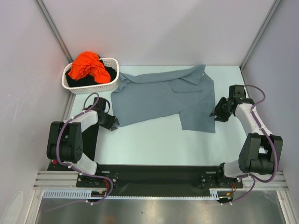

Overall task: Fold and stack the t-shirts
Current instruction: Flatten the tshirt out

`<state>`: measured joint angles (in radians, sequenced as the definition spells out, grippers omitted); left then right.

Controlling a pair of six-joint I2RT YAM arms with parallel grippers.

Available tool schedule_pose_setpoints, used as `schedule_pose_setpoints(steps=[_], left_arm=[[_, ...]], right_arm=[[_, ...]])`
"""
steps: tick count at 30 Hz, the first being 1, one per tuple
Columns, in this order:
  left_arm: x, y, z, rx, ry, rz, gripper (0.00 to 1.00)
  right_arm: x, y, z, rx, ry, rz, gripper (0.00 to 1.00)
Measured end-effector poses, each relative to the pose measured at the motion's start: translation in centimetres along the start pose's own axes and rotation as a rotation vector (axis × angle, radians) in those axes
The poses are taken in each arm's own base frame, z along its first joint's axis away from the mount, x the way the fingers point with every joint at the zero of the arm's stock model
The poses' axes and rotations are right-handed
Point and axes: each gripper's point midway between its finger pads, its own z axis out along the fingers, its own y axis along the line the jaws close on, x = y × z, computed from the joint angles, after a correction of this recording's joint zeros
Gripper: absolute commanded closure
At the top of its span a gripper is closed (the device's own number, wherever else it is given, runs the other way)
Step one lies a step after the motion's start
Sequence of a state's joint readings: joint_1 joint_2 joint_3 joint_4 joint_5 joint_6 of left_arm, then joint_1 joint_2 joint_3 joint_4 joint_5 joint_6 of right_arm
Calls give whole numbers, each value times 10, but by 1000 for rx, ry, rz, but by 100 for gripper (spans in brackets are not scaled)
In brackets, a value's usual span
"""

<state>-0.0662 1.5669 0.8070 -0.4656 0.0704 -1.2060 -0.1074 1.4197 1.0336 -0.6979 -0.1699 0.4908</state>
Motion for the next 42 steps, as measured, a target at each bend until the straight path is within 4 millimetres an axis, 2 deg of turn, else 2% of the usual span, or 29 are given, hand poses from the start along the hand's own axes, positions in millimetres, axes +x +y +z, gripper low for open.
schedule_pose_setpoints(steps=[3,5,7,16,28,42], left_arm=[[-2,1,0,-2,-6,-1,69],[-3,1,1,-3,-11,5,78],[-5,2,1,-5,-17,15,100],[-15,-9,-1,20,-53,144,100],[-16,-17,-2,60,-45,240,100],[-13,-18,0,65,-28,263,100]], right_arm=[[3,-6,8,17,28,12,55],[7,-11,15,31,52,22,52],[11,-15,22,40,76,27,51],[20,-37,47,91,145,78,60],[29,-69,49,201,161,45,55],[40,-73,58,218,194,35,61]])
